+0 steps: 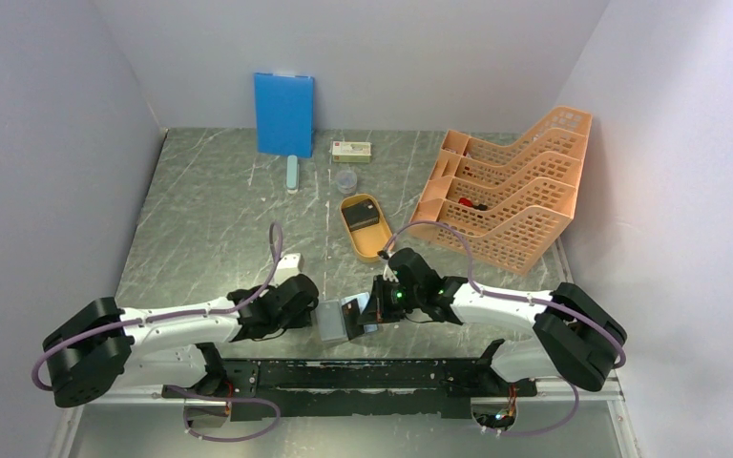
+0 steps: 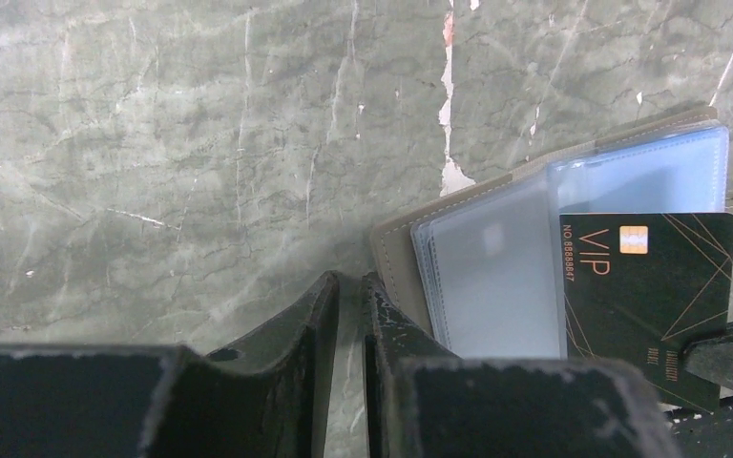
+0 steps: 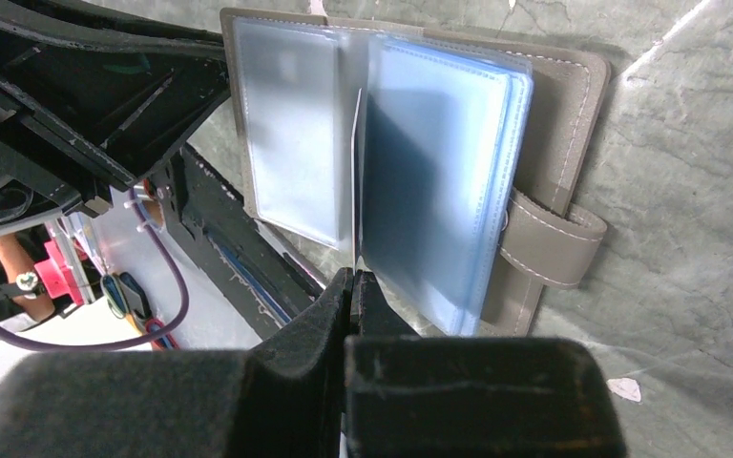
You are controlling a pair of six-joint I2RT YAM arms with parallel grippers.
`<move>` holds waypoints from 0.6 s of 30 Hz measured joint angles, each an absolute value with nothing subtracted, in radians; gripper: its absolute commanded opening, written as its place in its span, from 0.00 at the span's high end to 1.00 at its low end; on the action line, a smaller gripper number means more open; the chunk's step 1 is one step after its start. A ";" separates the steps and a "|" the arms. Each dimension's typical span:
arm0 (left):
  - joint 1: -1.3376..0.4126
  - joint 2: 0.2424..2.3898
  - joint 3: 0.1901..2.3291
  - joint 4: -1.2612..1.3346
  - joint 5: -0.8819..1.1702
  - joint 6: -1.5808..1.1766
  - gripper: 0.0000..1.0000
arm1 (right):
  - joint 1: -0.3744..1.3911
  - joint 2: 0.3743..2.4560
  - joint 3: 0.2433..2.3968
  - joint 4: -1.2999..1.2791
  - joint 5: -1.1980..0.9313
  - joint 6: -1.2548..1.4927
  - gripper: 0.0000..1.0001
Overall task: Put the credit cards into the card holder
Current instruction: Insert the credit card into the card holder.
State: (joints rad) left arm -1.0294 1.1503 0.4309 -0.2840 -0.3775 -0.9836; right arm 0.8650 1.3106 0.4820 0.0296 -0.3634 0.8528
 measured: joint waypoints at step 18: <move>-1.018 0.865 0.432 -0.416 -0.385 -1.012 0.60 | 0.865 1.295 0.482 0.017 -0.324 0.852 1.00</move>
